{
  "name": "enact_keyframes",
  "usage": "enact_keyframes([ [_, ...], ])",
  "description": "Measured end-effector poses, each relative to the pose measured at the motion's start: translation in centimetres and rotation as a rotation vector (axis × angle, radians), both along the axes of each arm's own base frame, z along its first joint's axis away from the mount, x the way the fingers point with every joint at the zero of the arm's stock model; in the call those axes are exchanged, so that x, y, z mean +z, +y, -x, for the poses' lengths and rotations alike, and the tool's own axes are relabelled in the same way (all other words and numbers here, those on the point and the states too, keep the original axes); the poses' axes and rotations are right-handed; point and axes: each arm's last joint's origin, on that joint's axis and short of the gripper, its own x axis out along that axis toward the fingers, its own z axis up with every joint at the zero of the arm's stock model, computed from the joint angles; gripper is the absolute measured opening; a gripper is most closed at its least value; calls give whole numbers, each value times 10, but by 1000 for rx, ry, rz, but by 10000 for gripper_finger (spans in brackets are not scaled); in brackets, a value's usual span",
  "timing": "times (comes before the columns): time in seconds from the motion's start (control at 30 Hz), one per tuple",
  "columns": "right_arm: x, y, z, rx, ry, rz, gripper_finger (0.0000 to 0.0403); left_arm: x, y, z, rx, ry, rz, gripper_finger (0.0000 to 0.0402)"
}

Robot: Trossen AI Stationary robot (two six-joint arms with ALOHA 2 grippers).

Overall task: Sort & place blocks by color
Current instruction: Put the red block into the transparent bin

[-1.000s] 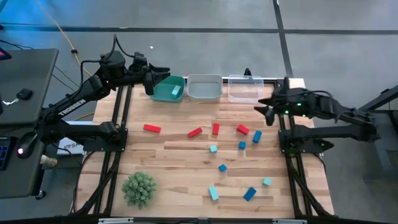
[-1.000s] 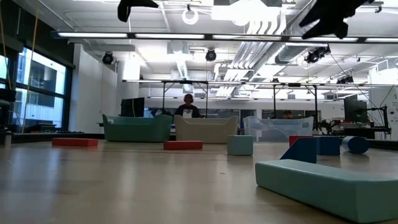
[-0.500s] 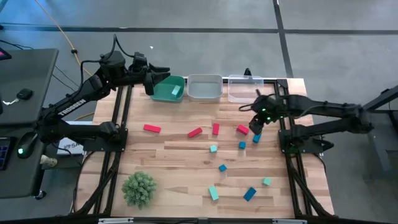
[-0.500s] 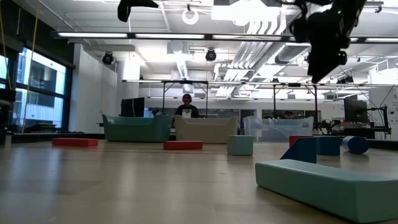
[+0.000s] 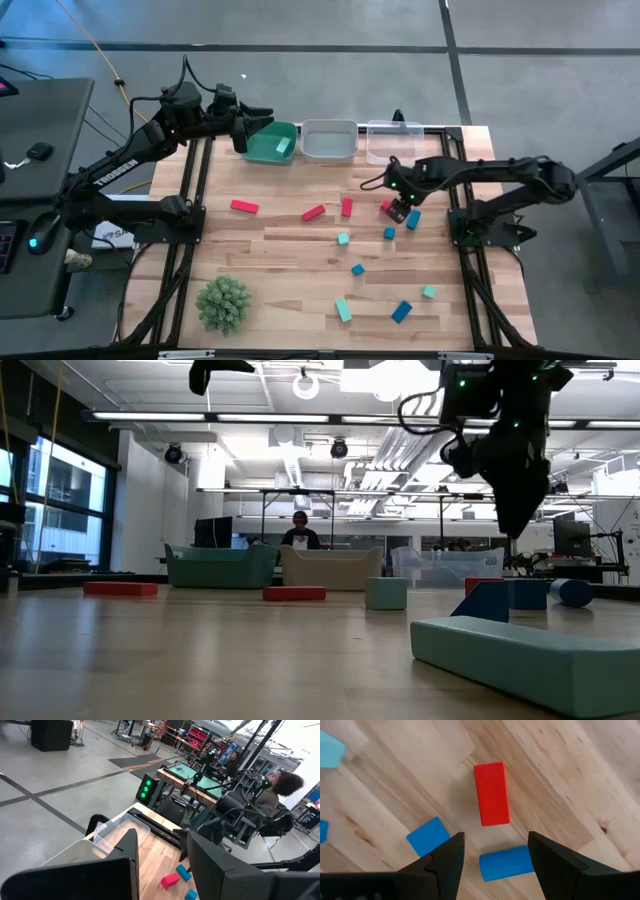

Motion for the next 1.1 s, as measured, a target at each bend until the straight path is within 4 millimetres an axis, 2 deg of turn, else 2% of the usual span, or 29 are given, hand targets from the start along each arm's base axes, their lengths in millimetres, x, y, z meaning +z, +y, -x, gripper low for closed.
enact_keyframes([
  [0.5, -27, -4, -19, 62, 73, -11, 209, 0, 0, 0, 0, 0, 1, 90],
  [1.1, -52, -8, -31, 98, 152, 6, 209, 0, 0, 0, 2, -5, 12, 90],
])
